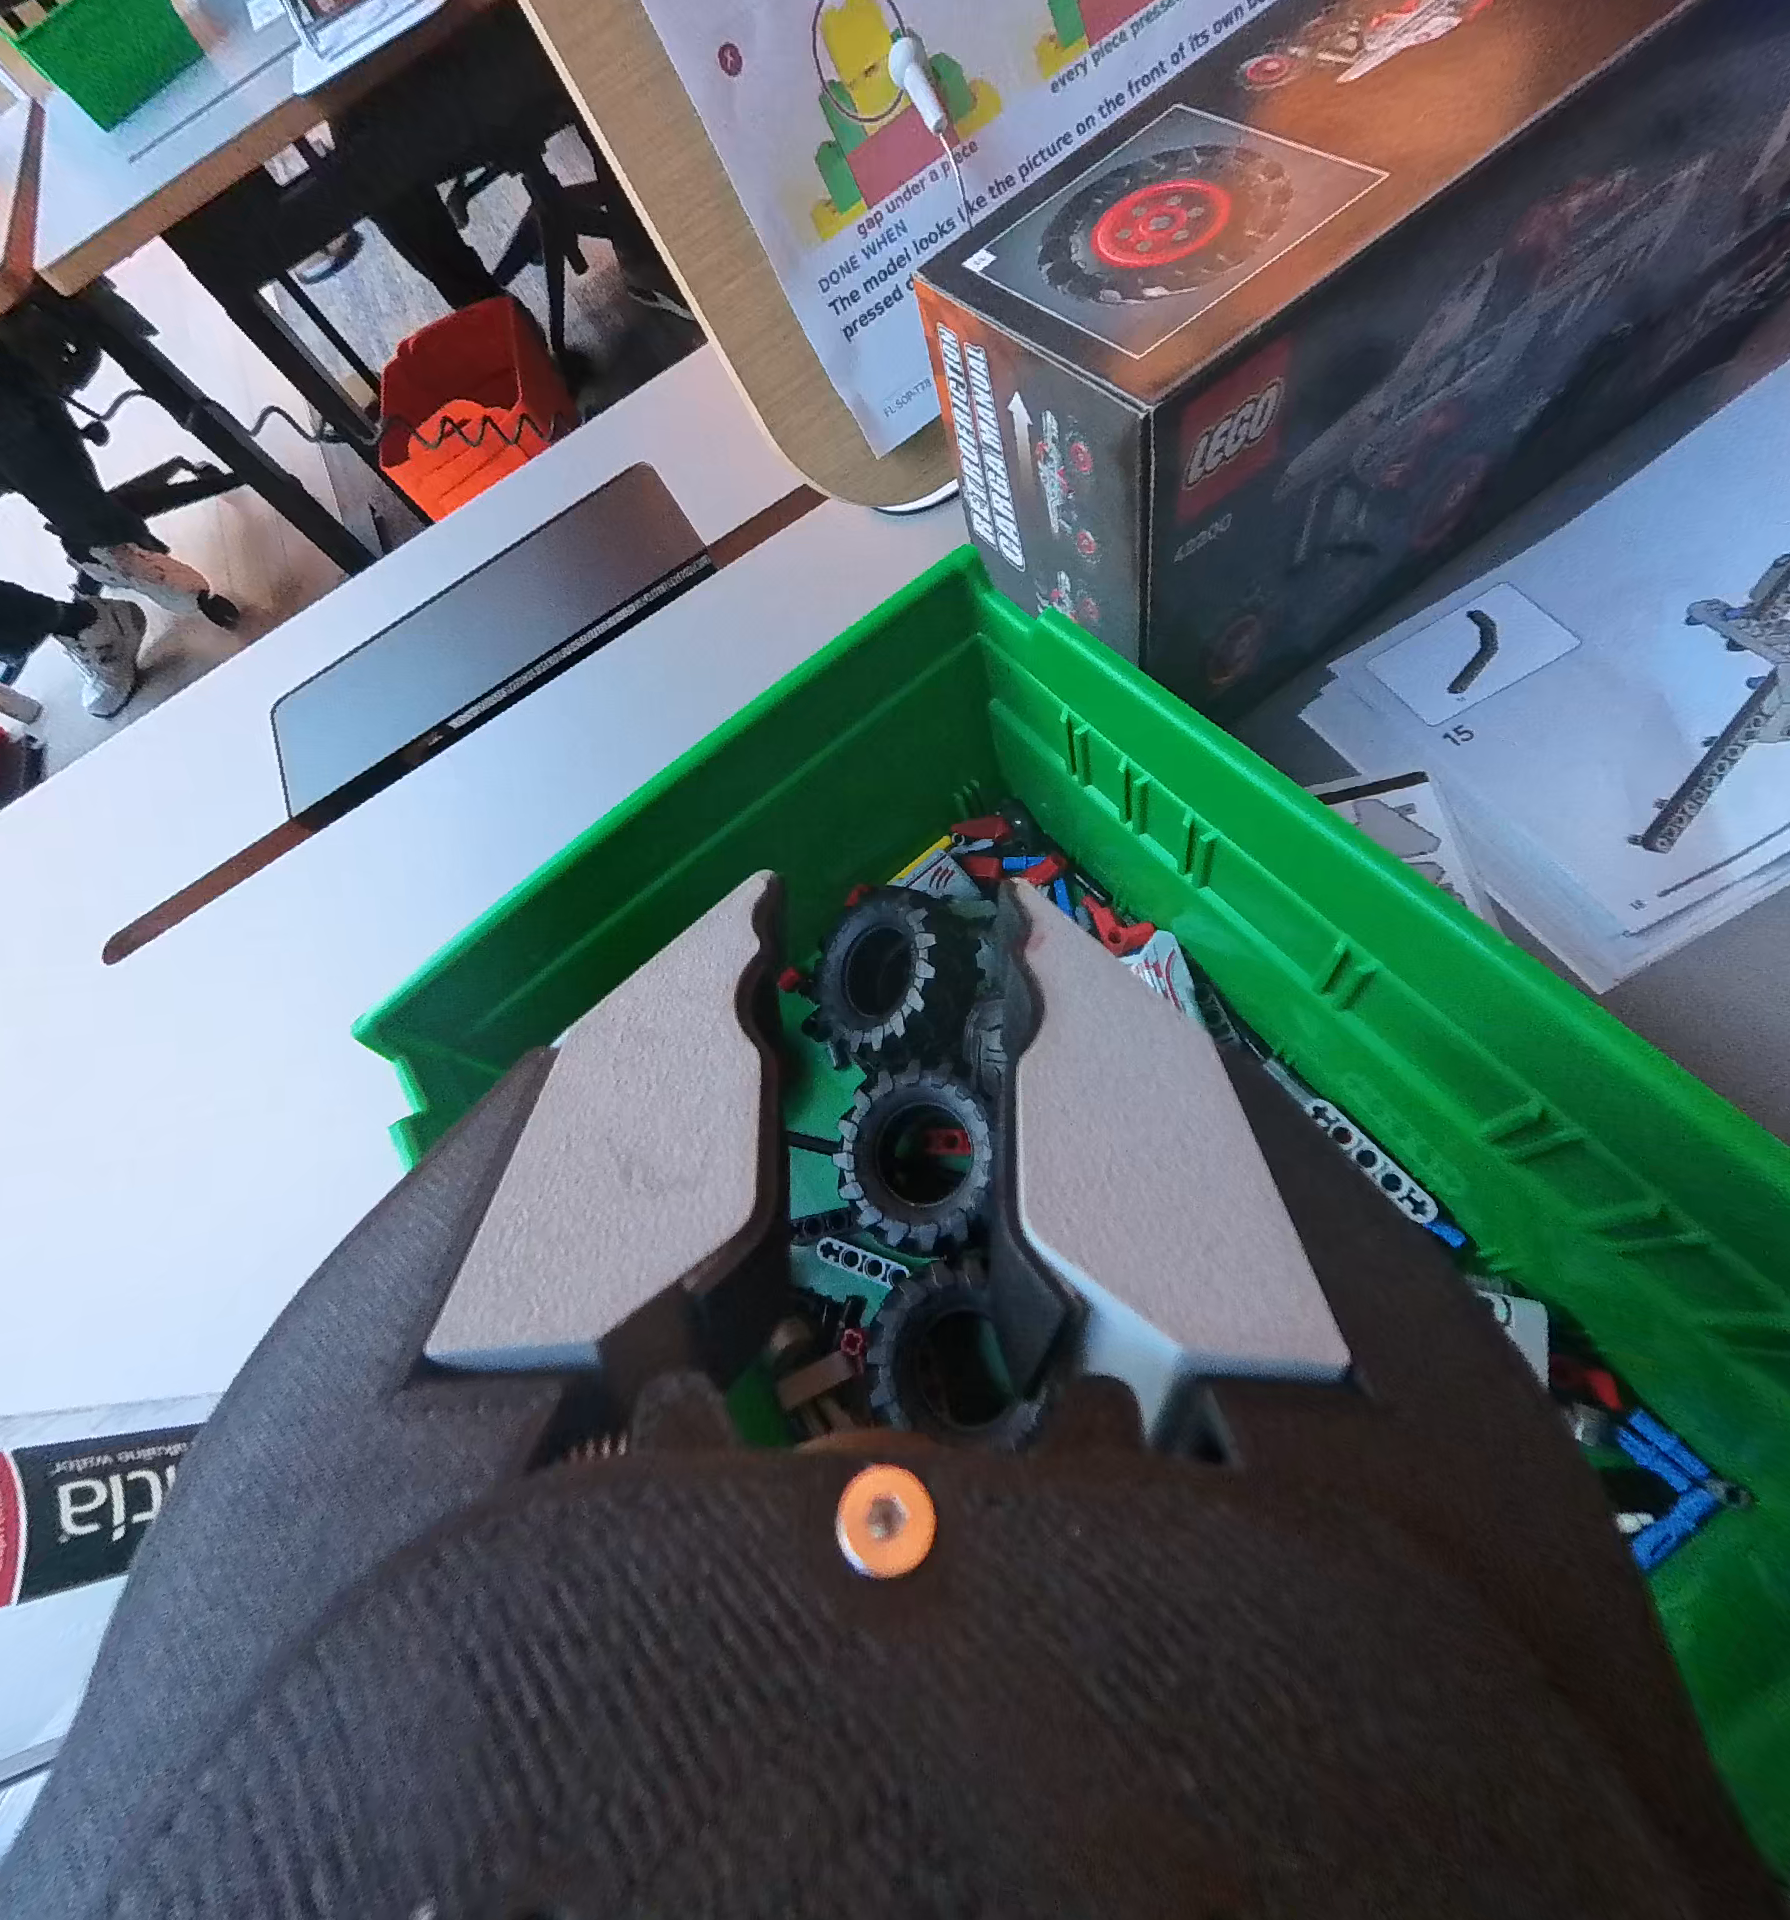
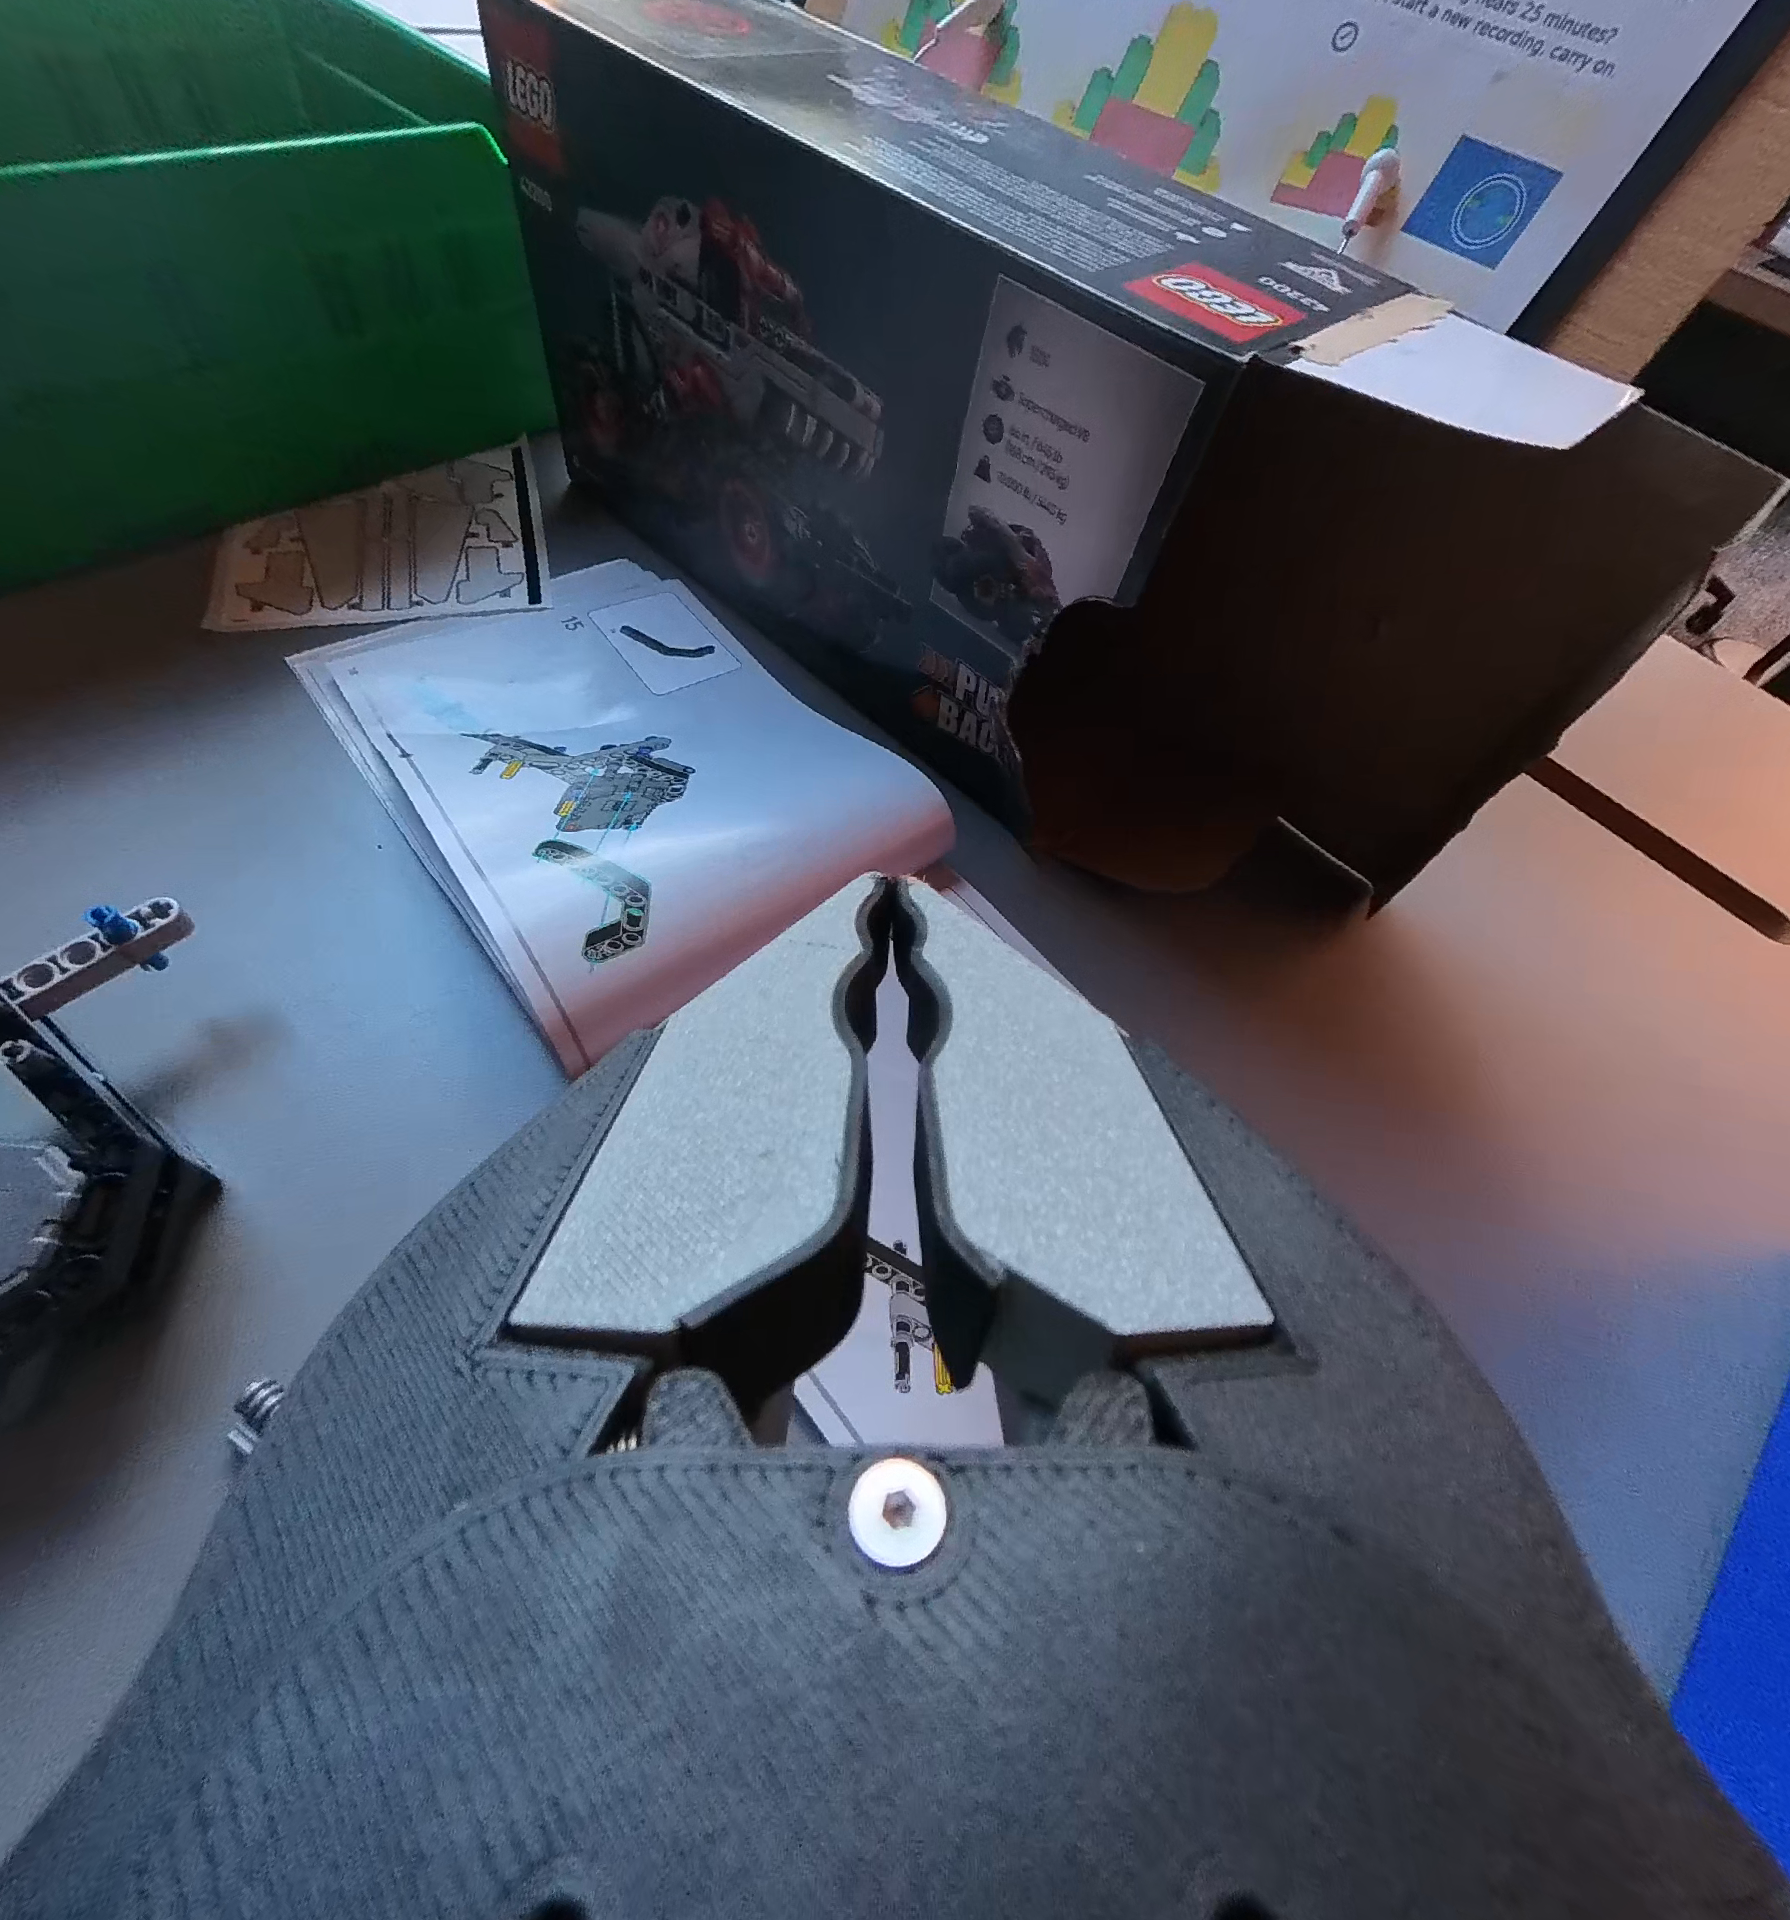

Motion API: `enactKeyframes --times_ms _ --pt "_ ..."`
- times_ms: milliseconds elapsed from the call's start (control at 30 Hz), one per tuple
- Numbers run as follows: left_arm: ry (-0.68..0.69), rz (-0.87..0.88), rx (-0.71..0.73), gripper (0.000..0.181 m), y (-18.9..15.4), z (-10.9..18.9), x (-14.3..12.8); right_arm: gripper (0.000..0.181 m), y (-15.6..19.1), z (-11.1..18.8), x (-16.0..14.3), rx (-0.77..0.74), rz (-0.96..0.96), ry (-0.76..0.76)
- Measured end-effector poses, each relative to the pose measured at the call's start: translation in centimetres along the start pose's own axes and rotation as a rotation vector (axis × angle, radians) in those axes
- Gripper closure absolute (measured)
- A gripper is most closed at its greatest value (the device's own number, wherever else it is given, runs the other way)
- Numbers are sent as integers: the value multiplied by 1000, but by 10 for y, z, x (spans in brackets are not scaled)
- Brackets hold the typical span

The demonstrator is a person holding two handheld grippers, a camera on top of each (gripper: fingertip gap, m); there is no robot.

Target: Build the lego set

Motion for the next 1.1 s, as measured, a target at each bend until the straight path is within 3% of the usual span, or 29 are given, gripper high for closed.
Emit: enactKeyframes --times_ms 800,1100 --pt "15 -8 0 143 -1 -3 -2 181 1 -1 -1 2 3 10" --pt "87 -13 -24 137 -5 -13 -9 181 2 -1 -1 3 6 10"
Point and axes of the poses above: each gripper's, where its closed fingertips meet, z back along the fingers, x out of its top, y = z × x across the jaws, the point moved 7 cm from there along z, back along the fingers, and after that the axes turned 5 degrees about y, right-handed, at the moved point
